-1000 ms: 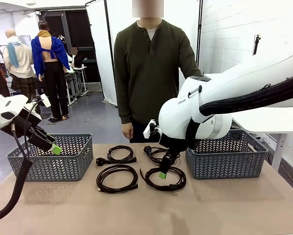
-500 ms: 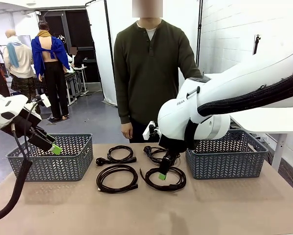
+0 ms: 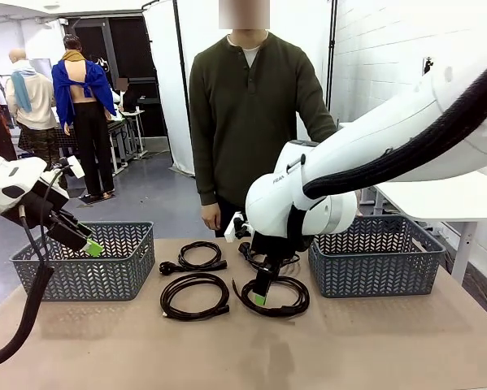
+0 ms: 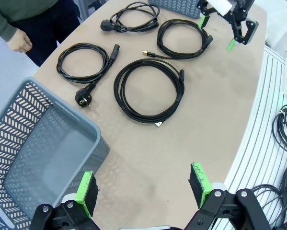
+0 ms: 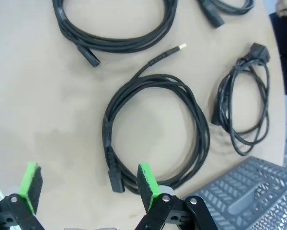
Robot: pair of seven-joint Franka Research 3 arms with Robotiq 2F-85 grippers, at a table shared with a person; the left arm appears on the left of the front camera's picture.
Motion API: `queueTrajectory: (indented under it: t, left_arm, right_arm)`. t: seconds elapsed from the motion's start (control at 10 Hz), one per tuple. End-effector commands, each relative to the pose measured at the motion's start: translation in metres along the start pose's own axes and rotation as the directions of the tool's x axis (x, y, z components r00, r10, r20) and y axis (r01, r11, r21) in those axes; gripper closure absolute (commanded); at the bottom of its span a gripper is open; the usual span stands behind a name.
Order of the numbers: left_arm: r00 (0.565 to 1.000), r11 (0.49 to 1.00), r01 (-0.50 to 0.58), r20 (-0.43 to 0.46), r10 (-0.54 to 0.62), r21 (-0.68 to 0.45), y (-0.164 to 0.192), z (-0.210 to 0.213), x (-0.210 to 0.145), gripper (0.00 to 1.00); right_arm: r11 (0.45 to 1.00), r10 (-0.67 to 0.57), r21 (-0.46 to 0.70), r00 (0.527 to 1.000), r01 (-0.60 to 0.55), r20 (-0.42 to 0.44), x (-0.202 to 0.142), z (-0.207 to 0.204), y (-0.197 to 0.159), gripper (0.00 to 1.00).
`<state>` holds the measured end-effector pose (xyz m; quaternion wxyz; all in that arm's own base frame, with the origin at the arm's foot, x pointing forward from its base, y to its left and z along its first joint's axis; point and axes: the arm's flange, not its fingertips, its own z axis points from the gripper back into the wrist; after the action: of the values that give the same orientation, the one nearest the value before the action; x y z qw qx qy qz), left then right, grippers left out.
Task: Organize the cables according to human instructions.
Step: Pick up a bundle of cables and place it in the basket indicated by the human.
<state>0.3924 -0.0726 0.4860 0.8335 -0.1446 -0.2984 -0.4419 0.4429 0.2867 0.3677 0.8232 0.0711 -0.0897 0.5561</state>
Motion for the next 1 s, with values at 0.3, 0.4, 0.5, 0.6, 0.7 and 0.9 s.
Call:
queueTrajectory:
  t: [0.3, 0.4, 0.5, 0.6, 0.7, 0.9]
  left_arm:
    - [1.000, 1.000, 0.010, 0.014, -0.010, -0.015, 0.004, 0.000, -0.002, 0.00]
    - [1.000, 1.000, 0.010, 0.014, -0.010, -0.015, 0.004, 0.000, -0.002, 0.00]
    - [1.000, 1.000, 0.010, 0.014, -0.010, -0.015, 0.004, 0.000, -0.002, 0.00]
    - [1.000, 1.000, 0.010, 0.014, -0.010, -0.015, 0.004, 0.000, -0.002, 0.00]
    - [1.000, 1.000, 0.010, 0.014, -0.010, -0.015, 0.004, 0.000, -0.002, 0.00]
    - [1.000, 1.000, 0.010, 0.014, -0.010, -0.015, 0.004, 0.000, -0.002, 0.00]
  right_arm:
    - [0.995, 0.096, 0.000, 0.990, -0.097, -0.101, 0.009, -0.034, -0.012, 0.00]
    - [0.994, 0.105, 0.000, 0.989, -0.106, -0.106, 0.010, -0.040, -0.012, 0.00]
    - [0.994, 0.106, -0.002, 0.988, -0.107, -0.115, 0.012, -0.045, -0.012, 0.00]
    - [0.994, 0.110, -0.001, 0.986, -0.111, -0.128, 0.015, -0.051, -0.012, 0.00]
    - [0.993, 0.119, 0.005, 0.984, -0.119, -0.133, 0.016, -0.057, -0.012, 0.00]
    - [0.993, 0.119, 0.006, 0.982, -0.119, -0.145, 0.020, -0.063, -0.014, 0.00]
